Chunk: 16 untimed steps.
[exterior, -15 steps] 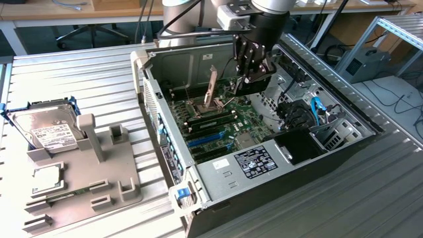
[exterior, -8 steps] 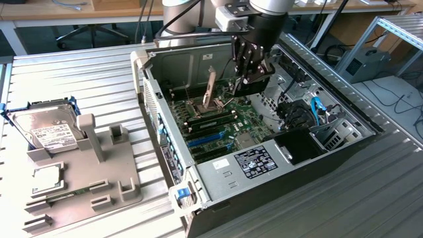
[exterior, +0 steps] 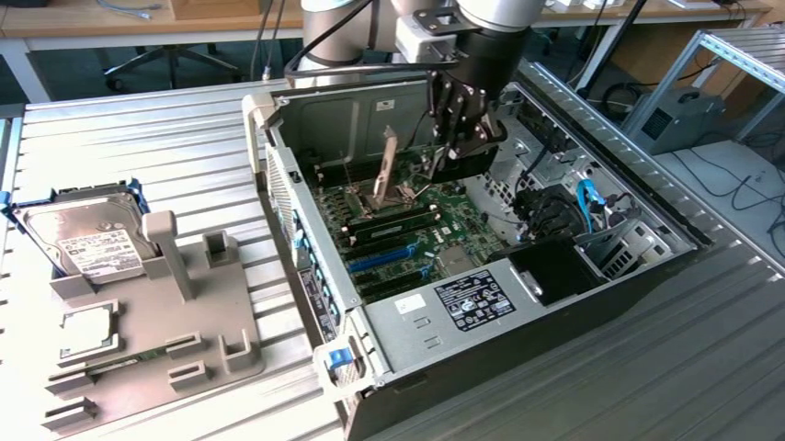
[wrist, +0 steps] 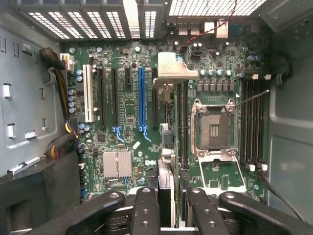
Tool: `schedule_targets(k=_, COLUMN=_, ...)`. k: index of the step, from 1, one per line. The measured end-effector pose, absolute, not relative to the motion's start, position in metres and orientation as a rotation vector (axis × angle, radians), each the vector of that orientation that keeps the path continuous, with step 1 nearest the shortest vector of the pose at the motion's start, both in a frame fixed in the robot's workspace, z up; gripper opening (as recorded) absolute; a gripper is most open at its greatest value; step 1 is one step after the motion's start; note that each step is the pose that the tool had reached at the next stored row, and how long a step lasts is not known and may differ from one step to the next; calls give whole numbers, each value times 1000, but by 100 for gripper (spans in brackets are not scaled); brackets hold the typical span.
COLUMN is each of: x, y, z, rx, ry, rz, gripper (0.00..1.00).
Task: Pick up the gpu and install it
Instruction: 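Insert the gpu into the slot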
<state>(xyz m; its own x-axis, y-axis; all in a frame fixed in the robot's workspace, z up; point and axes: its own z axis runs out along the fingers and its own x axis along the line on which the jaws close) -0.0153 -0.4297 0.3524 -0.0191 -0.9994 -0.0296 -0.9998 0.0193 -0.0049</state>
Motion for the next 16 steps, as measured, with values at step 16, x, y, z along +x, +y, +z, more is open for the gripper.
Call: schedule_targets(k=16, x=-19, y=-432, z=348, rx=-2183, ry=2225, rz=27, gripper=27)
